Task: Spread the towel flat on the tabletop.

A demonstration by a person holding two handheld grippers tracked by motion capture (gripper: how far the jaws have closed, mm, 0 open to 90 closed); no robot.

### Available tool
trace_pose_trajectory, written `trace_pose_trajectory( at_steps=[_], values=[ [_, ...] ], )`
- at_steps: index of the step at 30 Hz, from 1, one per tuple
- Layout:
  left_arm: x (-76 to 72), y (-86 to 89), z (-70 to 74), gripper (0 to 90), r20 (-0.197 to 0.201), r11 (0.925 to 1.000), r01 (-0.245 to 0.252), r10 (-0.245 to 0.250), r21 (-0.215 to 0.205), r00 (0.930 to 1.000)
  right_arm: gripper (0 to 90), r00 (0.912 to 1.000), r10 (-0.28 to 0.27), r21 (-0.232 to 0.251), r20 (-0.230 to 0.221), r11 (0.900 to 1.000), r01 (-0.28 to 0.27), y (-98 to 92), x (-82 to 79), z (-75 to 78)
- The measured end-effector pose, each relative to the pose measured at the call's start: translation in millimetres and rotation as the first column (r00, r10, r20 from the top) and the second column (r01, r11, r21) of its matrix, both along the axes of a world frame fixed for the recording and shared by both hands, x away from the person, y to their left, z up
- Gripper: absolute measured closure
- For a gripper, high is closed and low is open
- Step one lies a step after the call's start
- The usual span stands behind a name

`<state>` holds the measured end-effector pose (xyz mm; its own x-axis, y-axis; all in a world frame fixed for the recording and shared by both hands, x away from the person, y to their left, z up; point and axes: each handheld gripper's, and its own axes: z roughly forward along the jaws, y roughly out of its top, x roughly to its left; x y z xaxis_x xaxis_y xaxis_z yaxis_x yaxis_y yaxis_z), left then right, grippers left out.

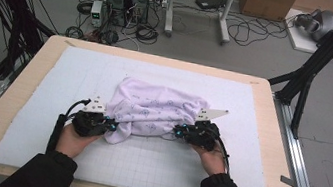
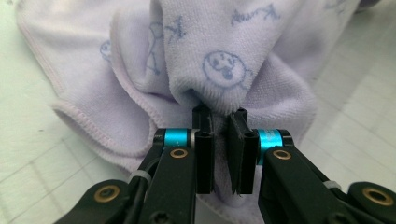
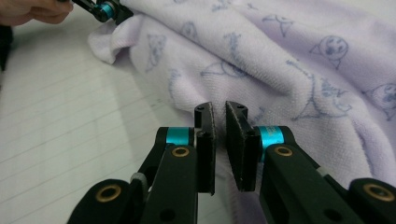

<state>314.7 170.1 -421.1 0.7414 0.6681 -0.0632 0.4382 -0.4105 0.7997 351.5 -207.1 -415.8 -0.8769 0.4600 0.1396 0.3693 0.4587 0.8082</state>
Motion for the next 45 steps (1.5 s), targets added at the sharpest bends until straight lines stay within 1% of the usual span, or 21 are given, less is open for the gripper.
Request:
trace_pose_trajectory(
  at_steps=[3, 8, 12, 15, 16, 17, 19, 22, 23, 25, 27, 29, 30, 33, 34, 35, 37, 39, 42, 44, 45],
  values=[
    [-14.1, 7.2, 13.0, 82.1, 0.022, 0.9993, 0.015, -0.014, -0.034, 0.9996, 83.0, 0.9994, 0.034, 0.006, 0.011, 0.999, -0.034, -4.2, -13.7, 11.6],
    [-39.4, 14.1, 33.2, 82.5, 0.069, 0.9974, 0.042, -0.038, -0.058, 0.9969, 83.7, 0.9966, 0.078, 0.036, 0.028, 0.996, -0.079, -13.0, -36.3, 28.3],
    [-57.3, 19.1, 47.7, 82.8, 0.108, 0.9957, 0.057, -0.048, -0.073, 0.993, 83.9, 0.995, 0.09, 0.061, 0.044, 0.994, -0.092, -25.3, -54.8, 43.7],
    [-65.5, 23.6, 55.8, 83.0, 0.122, 0.9935, 0.061, -0.049, -0.096, 0.9914, 84.2, 0.9941, 0.085, 0.088, 0.068, 0.992, -0.091, -37.7, -66.2, 57.9],
    [-67.0, 24.4, 57.5, 83.0, 0.13, 0.9937, 0.062, -0.049, -0.094, 0.9904, 84.2, 0.9934, 0.078, 0.089, 0.085, 0.992, -0.085, -42.1, -68.7, 62.7],
    [-67.7, 24.7, 58.6, 83.0, 0.137, 0.9941, 0.059, -0.046, -0.091, 0.9894, 84.2, 0.9942, 0.068, 0.092, 0.083, 0.993, -0.075, -46.1, -70.9, 67.5],
    [-64.4, 24.9, 57.6, 83.1, 0.137, 0.9946, 0.053, -0.04, -0.089, 0.9897, 84.2, 0.9932, 0.052, 0.086, 0.104, 0.994, -0.061, -52.0, -70.5, 73.9],
    [-50.5, 21.9, 44.7, 83.1, 0.094, 0.9973, 0.031, -0.025, -0.066, 0.9952, 84.2, 0.9955, 0.019, 0.053, 0.093, 0.998, -0.024, -52.9, -57.6, 70.8],
    [-44.4, 20.2, 38.1, 83.0, 0.075, 0.998, 0.022, -0.017, -0.06, 0.997, 84.2, 0.996, -0.002, 0.028, 0.089, 1.0, -0.001, -51.3, -50.3, 66.5],
    [-32.2, 14.8, 24.8, 83.0, 0.051, 0.9999, -0.001, 0.002, -0.015, 0.9987, 84.1, 0.9979, -0.035, 0.011, 0.055, 0.999, 0.035, -46.8, -32.3, 53.2],
    [-19.6, 9.8, 11.8, 83.0, 0.025, 0.9998, -0.016, 0.016, 0.01, 0.9996, 84.1, 0.9981, -0.061, -0.061, 0.013, 0.996, 0.062, -36.8, -13.3, 37.8],
    [-7.5, 5.3, 0.4, 83.0, -0.005, 0.9986, -0.033, 0.033, 0.041, 0.9994, 84.0, 0.9971, -0.073, -0.093, -0.021, 0.993, 0.071, -28.3, 3.2, 23.6],
    [-4.7, 4.0, -2.7, 82.9, -0.01, 0.9983, -0.035, 0.036, 0.047, 0.9993, 83.9, 0.996, -0.081, -0.098, -0.036, 0.992, 0.077, -24.6, 11.2, 15.4],
    [-0.3, 0.2, -9.3, 82.5, -0.022, 0.9973, -0.032, 0.033, 0.066, 0.9992, 82.6, 0.9936, -0.094, -0.118, -0.063, 0.989, 0.086, -19.2, 21.3, 2.0],
    [-1.0, 0.3, -8.9, 81.8, -0.015, 0.9969, -0.028, 0.03, 0.074, 0.9994, 80.9, 0.9924, -0.098, -0.106, -0.075, 0.99, 0.089, -19.7, 22.8, 0.5],
    [-1.7, 1.0, -8.4, 80.1, -0.01, 0.9974, -0.028, 0.029, 0.066, 0.9995, 75.9, 0.9926, -0.097, -0.097, -0.072, 0.991, 0.09, -21.7, 23.7, 0.6],
    [-3.5, 5.5, -4.6, 74.6, -0.003, 0.9992, -0.027, 0.027, 0.03, 0.9996, 73.2, 0.9927, -0.106, -0.085, -0.059, 0.991, 0.101, -25.7, 21.0, 5.3],
    [-6.6, 11.2, 1.3, 69.8, 0.012, 0.9996, -0.028, 0.027, 0.008, 0.9995, 71.5, 0.9952, -0.09, -0.036, -0.036, 0.995, 0.089, -31.6, 12.6, 15.0],
    [-12.4, 18.7, 9.0, 67.0, 0.035, 0.9997, -0.022, 0.022, -0.012, 0.9991, 71.8, 0.9982, -0.055, -0.015, 0.021, 0.998, 0.056, -35.7, -7.3, 30.1],
    [-16.8, 23.2, 11.2, 67.6, 0.046, 0.9997, -0.019, 0.02, -0.012, 0.9988, 71.7, 0.996, -0.036, -0.011, 0.082, 0.999, 0.037, -36.6, -24.0, 34.4],
    [-18.2, 25.2, 11.0, 69.4, 0.046, 0.9998, -0.01, 0.011, -0.017, 0.9989, 71.7, 0.997, -0.016, 0.005, 0.076, 1.0, 0.016, -37.4, -30.7, 34.2]
  ],
)
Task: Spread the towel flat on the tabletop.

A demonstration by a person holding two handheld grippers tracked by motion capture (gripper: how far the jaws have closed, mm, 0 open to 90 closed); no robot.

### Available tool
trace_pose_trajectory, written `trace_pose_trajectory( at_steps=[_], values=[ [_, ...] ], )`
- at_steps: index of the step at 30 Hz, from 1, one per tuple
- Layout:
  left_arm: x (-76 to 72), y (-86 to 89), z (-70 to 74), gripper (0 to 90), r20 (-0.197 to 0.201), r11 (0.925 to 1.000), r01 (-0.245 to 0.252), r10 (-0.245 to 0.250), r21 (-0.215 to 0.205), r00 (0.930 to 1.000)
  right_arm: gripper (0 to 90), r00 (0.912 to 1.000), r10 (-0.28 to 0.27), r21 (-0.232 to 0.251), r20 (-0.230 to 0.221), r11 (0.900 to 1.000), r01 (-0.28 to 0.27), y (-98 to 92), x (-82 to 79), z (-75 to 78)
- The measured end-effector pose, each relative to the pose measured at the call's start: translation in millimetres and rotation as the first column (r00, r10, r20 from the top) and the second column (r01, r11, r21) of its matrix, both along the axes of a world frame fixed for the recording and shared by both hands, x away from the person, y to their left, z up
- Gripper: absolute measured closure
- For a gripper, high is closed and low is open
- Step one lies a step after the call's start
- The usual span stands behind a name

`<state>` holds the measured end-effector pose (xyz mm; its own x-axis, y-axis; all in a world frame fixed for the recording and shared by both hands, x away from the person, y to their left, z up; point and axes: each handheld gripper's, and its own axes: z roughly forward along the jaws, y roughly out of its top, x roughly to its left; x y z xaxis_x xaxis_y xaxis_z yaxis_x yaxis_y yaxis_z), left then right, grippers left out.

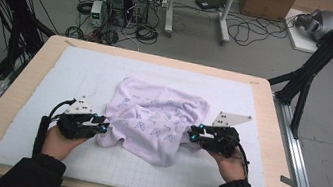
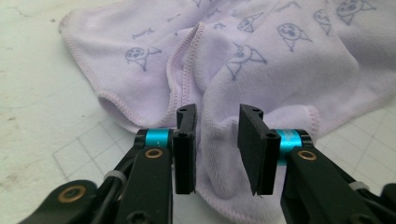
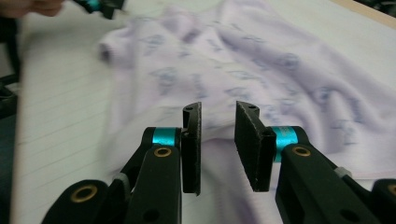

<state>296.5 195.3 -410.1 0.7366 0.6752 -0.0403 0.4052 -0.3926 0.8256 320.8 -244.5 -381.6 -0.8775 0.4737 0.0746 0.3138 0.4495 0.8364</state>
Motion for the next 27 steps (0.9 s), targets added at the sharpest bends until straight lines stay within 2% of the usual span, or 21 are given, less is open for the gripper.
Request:
trace_pose_trajectory(
  at_steps=[1, 2, 5, 11, 13, 16, 18, 22, 26, 27],
  values=[
    [-0.9, 1.0, -1.2, 71.3, -0.001, 1.0, 0.004, -0.004, 0.007, 1.0, 71.8, 0.9998, 0.021, 0.018, 0.003, 1.0, -0.021, -0.2, -5.9, -2.0],
    [-0.6, 1.1, -3.5, 74.3, -0.011, 0.9998, 0.013, -0.013, 0.015, 0.9998, 71.7, 0.9995, 0.03, 0.016, 0.003, 0.999, -0.03, 0.8, -11.5, -5.0],
    [2.9, -3.1, -10.3, 76.0, -0.029, 0.9992, 0.024, -0.023, 0.033, 0.9993, 70.7, 0.9977, 0.065, -0.012, -0.02, 0.998, -0.066, 11.0, -19.3, -20.6],
    [13.6, -18.6, -22.6, 71.2, -0.075, 0.9967, 0.049, -0.044, 0.064, 0.9962, 65.0, 0.9924, 0.108, -0.063, -0.058, 0.992, -0.112, 37.7, -14.2, -44.2],
    [15.0, -23.3, -27.2, 71.2, -0.093, 0.9933, 0.071, -0.062, 0.092, 0.9937, 64.9, 0.991, 0.116, -0.082, -0.068, 0.989, -0.121, 46.2, -12.0, -49.9],
    [12.1, -29.2, -29.4, 76.0, -0.058, 0.988, 0.065, -0.057, 0.14, 0.9967, 67.5, 0.9895, 0.119, -0.111, -0.083, 0.986, -0.127, 55.1, -8.2, -57.9],
    [12.3, -28.5, -29.4, 79.8, -0.057, 0.9879, 0.06, -0.053, 0.143, 0.997, 72.4, 0.9896, 0.115, -0.138, -0.087, 0.982, -0.126, 59.3, -7.7, -61.7],
    [12.8, -27.0, -28.9, 85.6, -0.069, 0.99, 0.062, -0.053, 0.127, 0.9962, 85.9, 0.9849, 0.135, -0.126, -0.108, 0.981, -0.148, 59.9, -8.0, -62.8],
    [7.5, -22.3, -26.4, 87.0, -0.087, 0.9928, 0.073, -0.064, 0.095, 0.9941, 87.7, 0.9806, 0.147, -0.121, -0.13, 0.979, -0.163, 54.9, -9.1, -59.5],
    [4.7, -20.7, -25.1, 87.1, -0.081, 0.993, 0.074, -0.067, 0.091, 0.9944, 87.8, 0.9802, 0.152, -0.111, -0.128, 0.98, -0.166, 52.1, -10.2, -57.9]
  ],
)
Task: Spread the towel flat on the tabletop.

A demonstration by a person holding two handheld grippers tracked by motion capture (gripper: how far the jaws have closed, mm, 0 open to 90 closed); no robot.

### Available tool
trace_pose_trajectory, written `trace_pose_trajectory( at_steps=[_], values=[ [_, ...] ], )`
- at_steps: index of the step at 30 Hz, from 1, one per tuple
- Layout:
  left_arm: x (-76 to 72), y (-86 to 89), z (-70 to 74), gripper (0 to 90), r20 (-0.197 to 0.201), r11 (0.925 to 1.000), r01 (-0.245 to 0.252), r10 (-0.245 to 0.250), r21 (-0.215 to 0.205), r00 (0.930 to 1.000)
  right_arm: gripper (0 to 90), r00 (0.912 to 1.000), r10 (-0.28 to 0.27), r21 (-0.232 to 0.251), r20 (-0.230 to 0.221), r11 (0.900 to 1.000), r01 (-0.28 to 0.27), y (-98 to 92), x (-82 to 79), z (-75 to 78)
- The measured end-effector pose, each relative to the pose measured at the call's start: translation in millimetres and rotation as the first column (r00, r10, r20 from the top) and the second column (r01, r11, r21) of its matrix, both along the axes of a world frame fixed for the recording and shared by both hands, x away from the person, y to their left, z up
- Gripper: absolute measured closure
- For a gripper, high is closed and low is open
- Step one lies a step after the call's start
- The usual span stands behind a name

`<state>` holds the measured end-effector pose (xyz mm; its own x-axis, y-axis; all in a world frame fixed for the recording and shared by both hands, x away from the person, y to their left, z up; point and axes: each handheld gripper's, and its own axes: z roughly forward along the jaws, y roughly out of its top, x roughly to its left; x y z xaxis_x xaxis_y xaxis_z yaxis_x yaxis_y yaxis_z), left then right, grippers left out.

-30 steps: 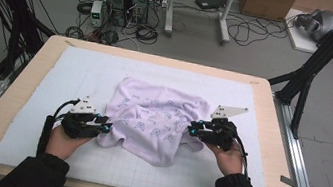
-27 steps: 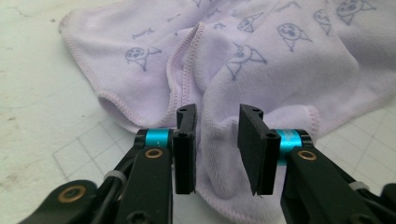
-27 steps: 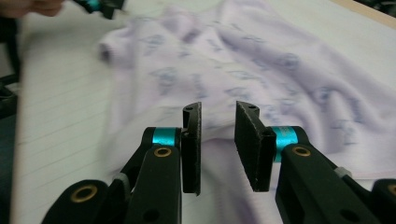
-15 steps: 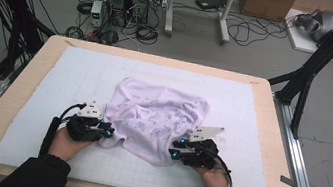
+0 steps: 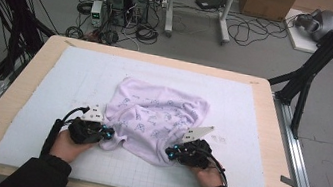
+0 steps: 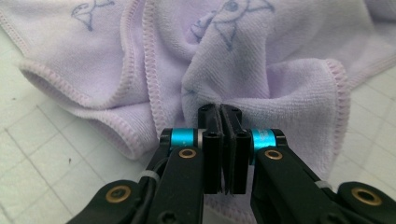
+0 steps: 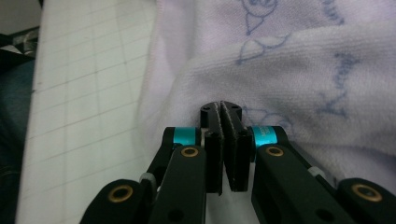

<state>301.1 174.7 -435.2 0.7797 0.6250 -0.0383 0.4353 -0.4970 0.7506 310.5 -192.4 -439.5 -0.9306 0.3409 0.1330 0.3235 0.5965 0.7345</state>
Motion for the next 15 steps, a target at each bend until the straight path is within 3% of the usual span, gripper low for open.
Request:
trace_pose_trajectory(
  at_steps=[3, 8, 15],
  values=[
    [-10.5, 3.8, 5.2, 87.2, 0.013, 0.9999, 0.014, -0.014, 0.003, 0.9998, 87.9, 1.0, 0.006, 0.011, 0.005, 1.0, -0.006, -9.3, -7.7, 6.6],
    [-32.0, 11.4, 18.6, 87.5, 0.037, 0.9992, 0.036, -0.036, -0.019, 0.9987, 88.0, 0.9998, -0.001, 0.072, 0.02, 0.997, 0.0, -29.3, -26.8, 22.5],
    [-55.6, 20.2, 33.2, 89.7, 0.065, 0.997, 0.057, -0.054, -0.051, 0.9964, 88.0, 0.9985, -0.002, 0.114, 0.056, 0.993, -0.005, -48.6, -51.8, 44.1]
  ],
)
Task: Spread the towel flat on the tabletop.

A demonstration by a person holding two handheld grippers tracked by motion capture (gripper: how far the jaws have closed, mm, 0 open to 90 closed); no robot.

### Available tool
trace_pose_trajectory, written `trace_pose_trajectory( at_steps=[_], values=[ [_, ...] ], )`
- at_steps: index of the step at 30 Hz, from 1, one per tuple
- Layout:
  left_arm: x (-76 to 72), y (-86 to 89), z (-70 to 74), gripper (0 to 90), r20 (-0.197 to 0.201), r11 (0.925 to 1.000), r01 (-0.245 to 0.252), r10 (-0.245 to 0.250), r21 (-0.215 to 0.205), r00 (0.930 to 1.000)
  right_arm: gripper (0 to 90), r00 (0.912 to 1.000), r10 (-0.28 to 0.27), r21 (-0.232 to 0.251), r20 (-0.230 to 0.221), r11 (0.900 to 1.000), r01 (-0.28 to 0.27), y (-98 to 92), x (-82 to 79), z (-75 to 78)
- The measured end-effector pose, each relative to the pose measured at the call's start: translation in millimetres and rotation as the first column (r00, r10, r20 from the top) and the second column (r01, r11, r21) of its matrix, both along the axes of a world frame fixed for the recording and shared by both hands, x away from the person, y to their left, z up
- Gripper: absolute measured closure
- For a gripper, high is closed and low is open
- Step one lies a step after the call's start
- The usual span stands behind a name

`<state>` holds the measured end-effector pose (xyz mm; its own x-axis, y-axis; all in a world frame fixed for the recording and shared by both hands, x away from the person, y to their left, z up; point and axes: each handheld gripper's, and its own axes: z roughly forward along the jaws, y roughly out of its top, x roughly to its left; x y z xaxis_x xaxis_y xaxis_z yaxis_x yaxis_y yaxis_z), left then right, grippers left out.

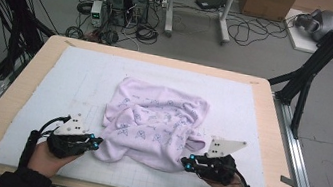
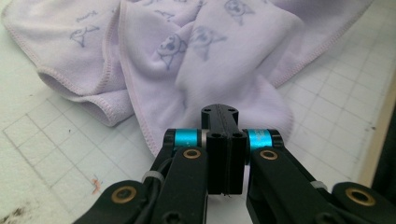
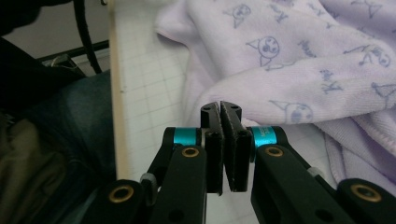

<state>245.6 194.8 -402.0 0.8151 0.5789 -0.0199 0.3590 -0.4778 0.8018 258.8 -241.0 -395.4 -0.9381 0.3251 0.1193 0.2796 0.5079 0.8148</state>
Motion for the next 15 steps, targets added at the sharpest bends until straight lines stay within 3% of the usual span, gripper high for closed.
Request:
trace_pose_trajectory(
  at_steps=[3, 5, 10, 12, 15],
  values=[
    [-5.2, 2.2, 3.1, 89.4, 0.01, 0.9999, 0.014, -0.014, -0.009, 0.9998, 87.9, 0.9997, 0.024, -0.006, -0.005, 1.0, -0.024, -6.6, -9.7, 5.9],
    [-2.8, 1.8, 2.8, 82.2, 0.013, 0.9998, 0.011, -0.011, -0.016, 0.9999, 86.2, 0.9997, 0.023, -0.009, 0.004, 1.0, -0.023, -11.9, -12.3, 7.8],
    [21.8, -8.5, -5.9, 71.0, 0.022, 0.9998, 0.016, -0.015, -0.014, 0.9996, 69.6, 0.9996, -0.028, -0.027, 0.011, 0.999, 0.028, -11.8, 7.4, 0.9],
    [36.3, -14.8, -13.2, 65.0, 0.005, 1.0, 0.006, -0.006, -0.007, 1.0, 63.4, 0.9993, -0.032, -0.06, 0.019, 0.998, 0.033, -2.0, 19.9, -9.4],
    [54.6, -25.9, -28.2, 61.3, -0.06, 0.9999, 0.009, -0.008, 0.011, 0.9982, 59.3, 0.9992, -0.023, -0.072, -0.032, 0.997, 0.021, 14.9, 37.1, -27.7]
  ],
)
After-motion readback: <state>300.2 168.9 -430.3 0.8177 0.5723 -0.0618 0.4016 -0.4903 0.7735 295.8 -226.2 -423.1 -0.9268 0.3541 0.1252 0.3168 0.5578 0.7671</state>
